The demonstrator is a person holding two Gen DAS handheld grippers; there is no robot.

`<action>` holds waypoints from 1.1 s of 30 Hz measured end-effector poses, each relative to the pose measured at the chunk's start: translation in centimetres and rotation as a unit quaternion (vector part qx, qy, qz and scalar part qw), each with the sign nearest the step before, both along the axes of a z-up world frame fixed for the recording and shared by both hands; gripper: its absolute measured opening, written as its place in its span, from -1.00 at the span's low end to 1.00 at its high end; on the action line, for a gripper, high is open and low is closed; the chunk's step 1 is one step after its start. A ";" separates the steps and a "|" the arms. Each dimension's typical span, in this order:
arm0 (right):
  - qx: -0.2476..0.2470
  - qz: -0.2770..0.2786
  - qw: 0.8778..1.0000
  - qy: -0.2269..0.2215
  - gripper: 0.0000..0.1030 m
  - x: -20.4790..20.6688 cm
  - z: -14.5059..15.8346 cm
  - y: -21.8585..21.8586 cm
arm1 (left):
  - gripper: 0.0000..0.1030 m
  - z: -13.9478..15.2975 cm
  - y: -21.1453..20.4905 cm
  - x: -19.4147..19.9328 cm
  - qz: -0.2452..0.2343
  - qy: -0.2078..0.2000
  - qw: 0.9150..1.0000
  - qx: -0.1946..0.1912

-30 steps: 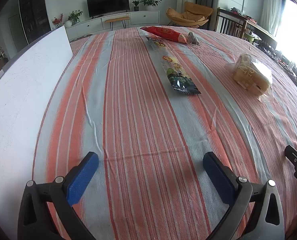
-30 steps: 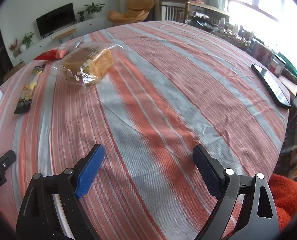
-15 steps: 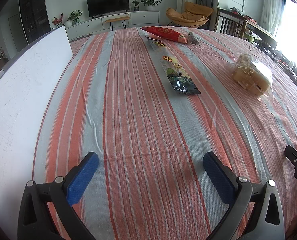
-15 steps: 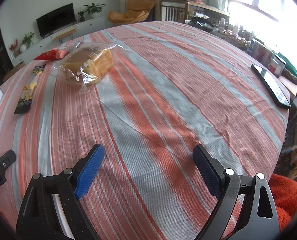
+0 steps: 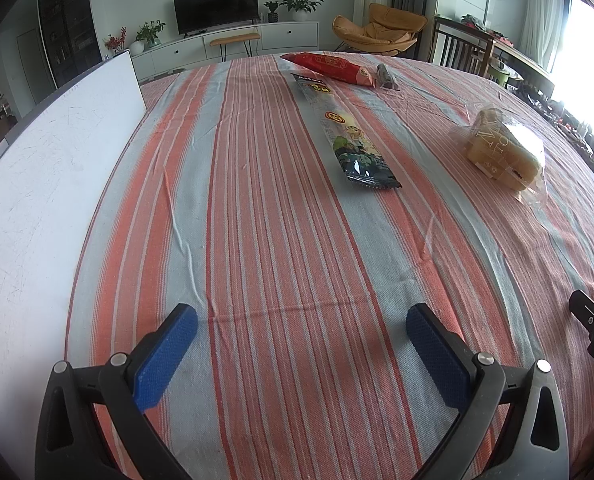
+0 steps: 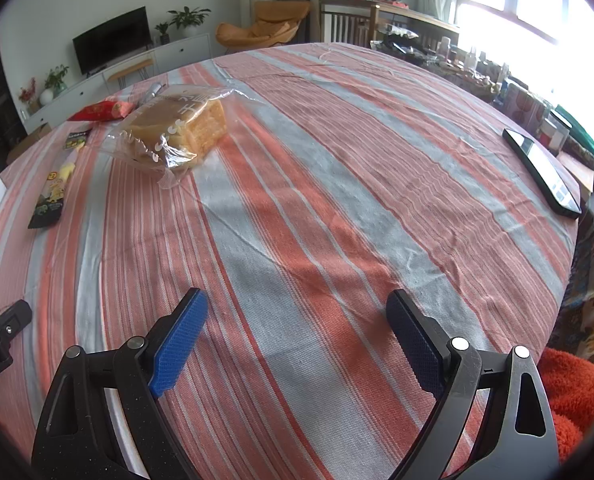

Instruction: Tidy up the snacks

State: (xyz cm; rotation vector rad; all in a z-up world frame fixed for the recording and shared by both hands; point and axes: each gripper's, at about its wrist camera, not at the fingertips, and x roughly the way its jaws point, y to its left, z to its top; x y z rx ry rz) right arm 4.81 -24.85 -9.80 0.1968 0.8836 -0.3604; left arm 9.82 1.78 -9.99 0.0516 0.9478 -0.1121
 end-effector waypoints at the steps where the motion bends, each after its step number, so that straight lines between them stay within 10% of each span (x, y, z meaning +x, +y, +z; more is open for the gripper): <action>1: 0.000 0.000 1.000 0.000 0.81 0.0 0.0 0.0 | 1.00 0.0 0.0 0.0 0.000 0.000 1.000 0.000; 16: 0.000 0.000 1.000 0.000 0.81 0.0 0.0 0.0 | 0.99 6.4 0.6 7.3 0.033 -0.012 0.997 -0.075; 25: 0.000 0.000 1.000 -0.001 0.81 0.1 -0.1 0.1 | 0.99 2.3 -1.0 17.7 0.019 0.104 0.994 -0.034; 33: 0.000 0.001 1.000 -0.001 0.81 0.1 -0.1 0.1 | 0.99 -0.3 -3.6 19.9 0.012 0.119 0.993 0.009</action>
